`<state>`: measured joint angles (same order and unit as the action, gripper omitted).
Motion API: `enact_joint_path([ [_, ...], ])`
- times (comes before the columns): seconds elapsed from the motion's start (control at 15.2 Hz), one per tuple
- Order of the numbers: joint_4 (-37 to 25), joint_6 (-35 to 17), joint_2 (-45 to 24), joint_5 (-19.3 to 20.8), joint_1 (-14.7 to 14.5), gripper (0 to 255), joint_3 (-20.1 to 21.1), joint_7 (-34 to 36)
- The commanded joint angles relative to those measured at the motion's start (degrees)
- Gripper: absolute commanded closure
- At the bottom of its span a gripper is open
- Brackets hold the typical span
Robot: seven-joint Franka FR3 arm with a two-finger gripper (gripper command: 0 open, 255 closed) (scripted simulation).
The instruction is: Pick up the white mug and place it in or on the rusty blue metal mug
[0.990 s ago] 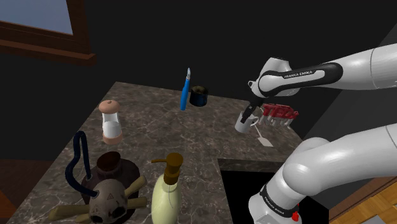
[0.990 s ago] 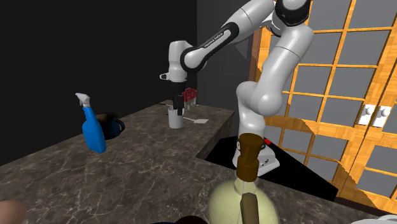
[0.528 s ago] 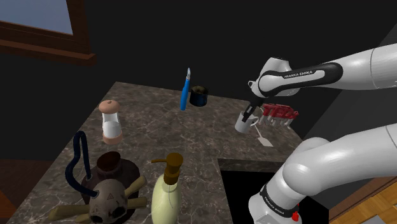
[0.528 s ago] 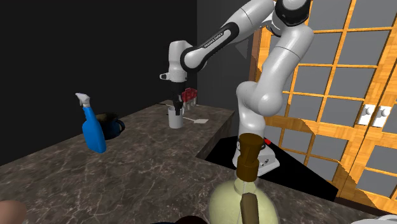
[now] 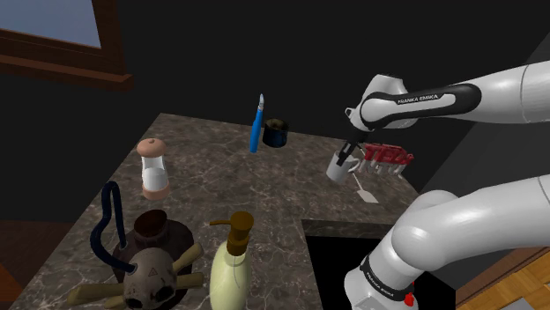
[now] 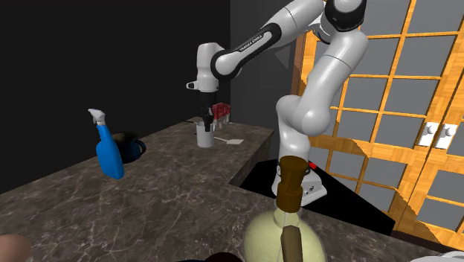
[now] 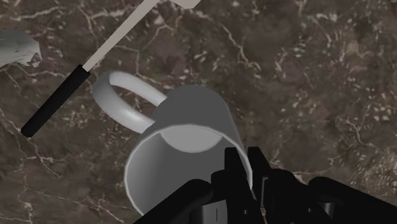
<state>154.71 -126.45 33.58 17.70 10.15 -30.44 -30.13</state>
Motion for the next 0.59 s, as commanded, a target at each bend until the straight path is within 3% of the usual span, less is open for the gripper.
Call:
enact_joint_path([
  [0.0, -0.99, 1.88, 0.88, -0.19, 0.07, 255, 0.44, -0.03],
  [0.53, -5.32, 9.10, 3.79, -1.24, 0.02, 255, 2.47, 0.14],
])
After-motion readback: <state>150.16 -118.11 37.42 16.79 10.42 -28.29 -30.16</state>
